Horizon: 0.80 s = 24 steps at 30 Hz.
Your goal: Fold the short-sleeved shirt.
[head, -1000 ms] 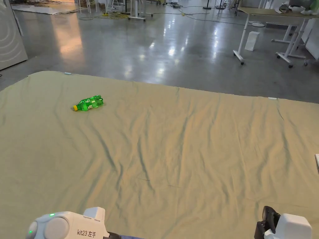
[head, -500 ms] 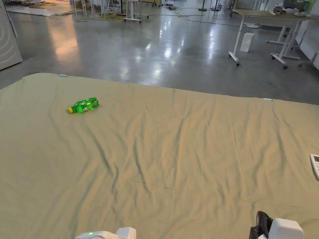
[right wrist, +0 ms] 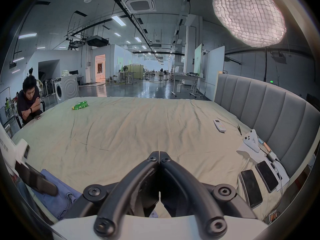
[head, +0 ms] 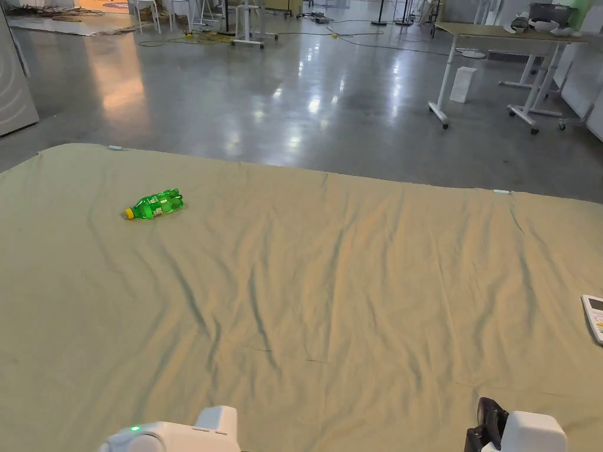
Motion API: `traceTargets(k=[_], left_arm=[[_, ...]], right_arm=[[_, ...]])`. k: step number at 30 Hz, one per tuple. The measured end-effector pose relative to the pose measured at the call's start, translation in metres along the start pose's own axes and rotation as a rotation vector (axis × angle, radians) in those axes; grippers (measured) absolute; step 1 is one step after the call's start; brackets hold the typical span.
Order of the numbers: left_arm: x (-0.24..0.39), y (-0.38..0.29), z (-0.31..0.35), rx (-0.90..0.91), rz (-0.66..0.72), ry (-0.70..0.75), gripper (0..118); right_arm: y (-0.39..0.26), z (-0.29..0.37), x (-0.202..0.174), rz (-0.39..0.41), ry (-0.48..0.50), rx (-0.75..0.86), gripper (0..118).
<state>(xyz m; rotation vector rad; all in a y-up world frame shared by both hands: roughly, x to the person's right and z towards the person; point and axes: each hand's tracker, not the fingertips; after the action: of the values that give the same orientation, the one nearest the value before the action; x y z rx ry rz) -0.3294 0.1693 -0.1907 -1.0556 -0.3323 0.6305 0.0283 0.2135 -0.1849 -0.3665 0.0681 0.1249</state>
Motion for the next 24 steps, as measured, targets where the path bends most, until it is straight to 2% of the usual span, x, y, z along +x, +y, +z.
traceTargets(k=[1,5,6,9,14,17,20,24], left_arm=[[-0.008,0.004,0.014,0.031,0.003,0.008,23],[-0.054,0.017,0.053,0.101,0.019,0.097,64],[-0.067,0.019,0.061,0.120,0.033,0.123,67],[-0.106,0.021,0.083,0.125,0.066,0.130,71],[-0.179,0.015,0.082,0.052,0.165,0.002,71],[-0.192,-0.002,0.063,-0.011,0.231,-0.035,72],[-0.194,-0.010,0.057,0.083,0.218,-0.143,71],[-0.211,-0.014,0.039,0.074,0.328,-0.272,70]], right_arm=[[0.001,0.000,0.000,0.000,0.000,0.003,0],[0.003,0.001,-0.001,-0.006,0.005,0.012,0],[0.003,0.001,-0.002,-0.009,0.007,0.014,0],[0.003,0.002,-0.006,-0.012,0.017,0.013,0],[0.001,-0.002,-0.011,-0.014,0.030,0.001,0],[0.004,0.000,-0.013,-0.034,0.040,-0.007,0],[0.005,0.001,-0.015,-0.027,0.041,-0.007,0],[0.009,0.004,-0.015,-0.061,0.078,-0.016,0]])
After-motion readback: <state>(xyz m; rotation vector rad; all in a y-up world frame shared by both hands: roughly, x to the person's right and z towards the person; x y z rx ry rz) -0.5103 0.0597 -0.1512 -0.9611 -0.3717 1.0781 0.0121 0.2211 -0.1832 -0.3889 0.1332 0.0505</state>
